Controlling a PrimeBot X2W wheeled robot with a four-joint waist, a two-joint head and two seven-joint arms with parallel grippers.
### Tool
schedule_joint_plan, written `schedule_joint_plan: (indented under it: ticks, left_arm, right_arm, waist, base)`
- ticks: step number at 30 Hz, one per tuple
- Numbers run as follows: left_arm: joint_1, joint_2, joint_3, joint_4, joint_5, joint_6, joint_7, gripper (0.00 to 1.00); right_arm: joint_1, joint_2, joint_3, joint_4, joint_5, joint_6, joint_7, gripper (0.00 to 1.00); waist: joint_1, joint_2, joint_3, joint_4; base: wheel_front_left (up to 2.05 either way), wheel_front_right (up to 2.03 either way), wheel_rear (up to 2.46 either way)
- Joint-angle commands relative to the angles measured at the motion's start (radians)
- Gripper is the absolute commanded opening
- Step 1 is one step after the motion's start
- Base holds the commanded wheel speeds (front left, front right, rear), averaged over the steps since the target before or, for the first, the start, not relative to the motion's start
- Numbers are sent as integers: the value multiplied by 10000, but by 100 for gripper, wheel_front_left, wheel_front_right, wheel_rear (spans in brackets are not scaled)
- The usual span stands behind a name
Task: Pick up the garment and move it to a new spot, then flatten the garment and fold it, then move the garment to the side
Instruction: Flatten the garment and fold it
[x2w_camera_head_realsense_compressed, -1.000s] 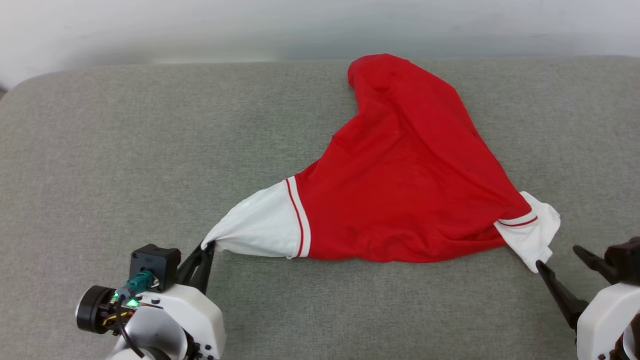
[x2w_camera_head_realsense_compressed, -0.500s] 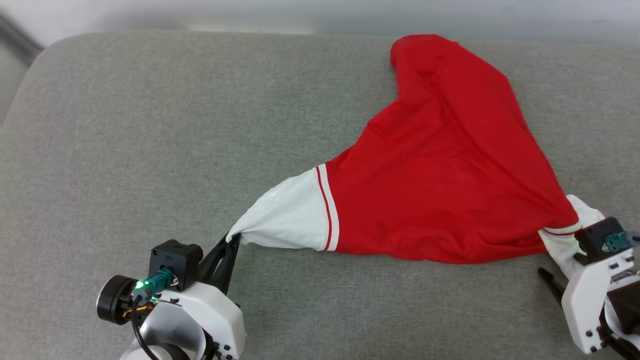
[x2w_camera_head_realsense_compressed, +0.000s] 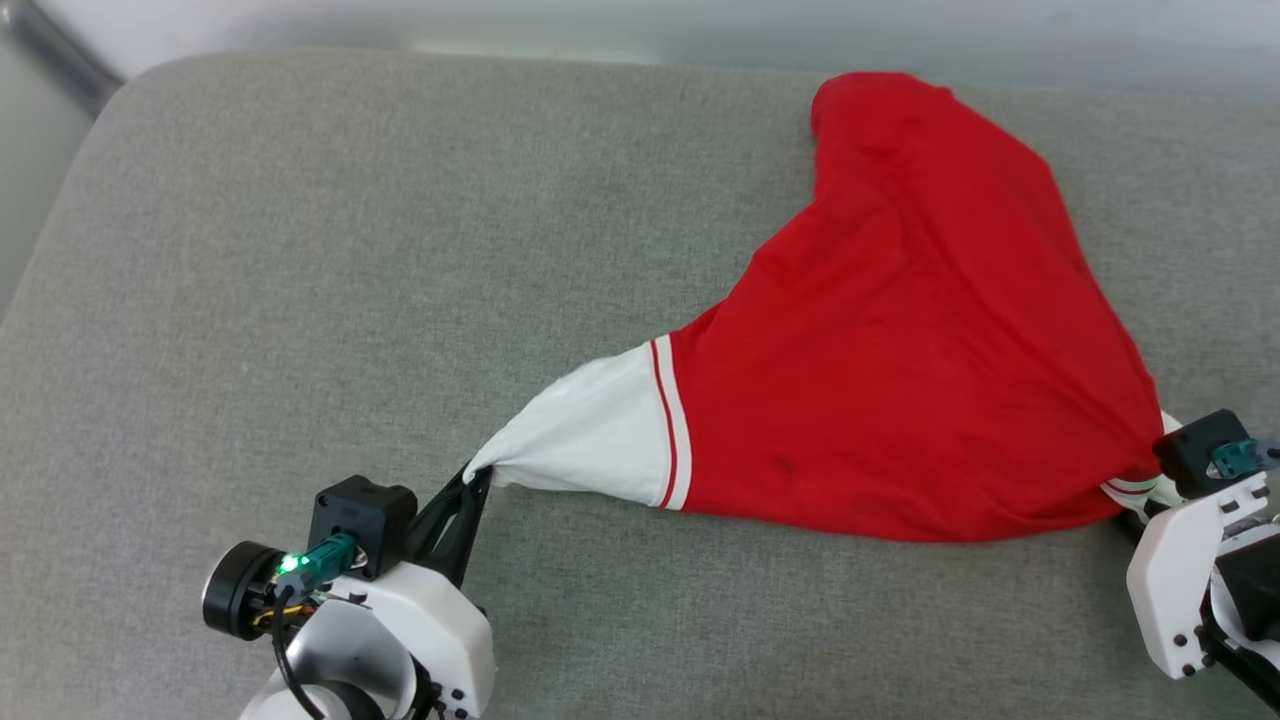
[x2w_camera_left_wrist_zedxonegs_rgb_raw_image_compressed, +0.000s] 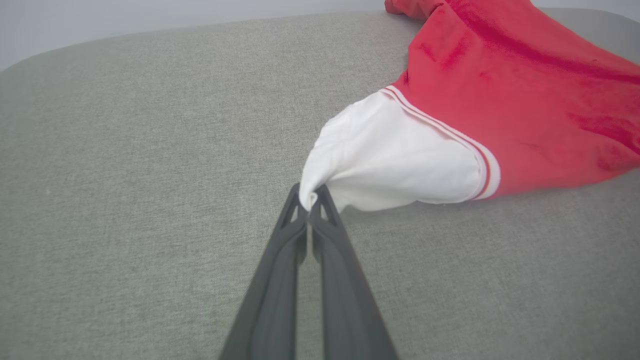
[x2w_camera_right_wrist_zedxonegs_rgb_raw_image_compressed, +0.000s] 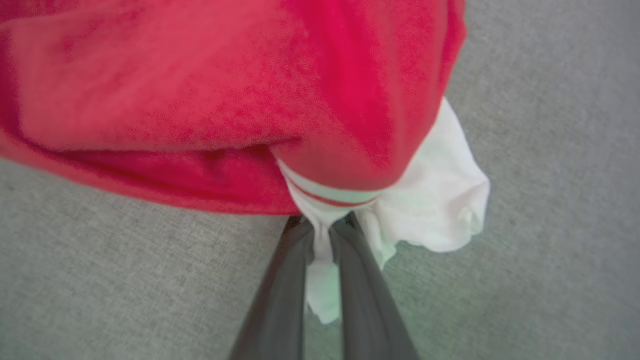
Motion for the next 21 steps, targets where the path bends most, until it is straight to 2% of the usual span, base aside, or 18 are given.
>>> schedule_joint_plan:
  ticks: [1, 8, 16, 21]
  left_arm:
    - [55, 72, 42, 14, -11, -17, -73, 0]
    - [461, 449, 360, -209, -88, 116, -162, 0]
    - [791, 990, 945, -1018, -153, 277, -112, 0]
    - [499, 1465, 1713, -1982, -271, 400, -258, 0]
  right_arm:
    - [197, -97, 156, 258, 104, -7, 81, 0]
    - [164, -591, -109, -1098, 1344, -7, 149, 0]
    - [-171, -1560, -307, -3174, 2924, -7, 1332, 0]
    - [-955, -1832, -837, -4355, 4082, -7, 2097, 0]
  waist:
    - [0, 0, -170, -108]
    - [0, 0, -1076, -630]
    - [0, 0, -1981, -1182]
    - [0, 0, -2610, -1435]
  base:
    - [0, 0, 0]
    - [0, 0, 0]
    - [0, 0, 0]
    - [0, 0, 0]
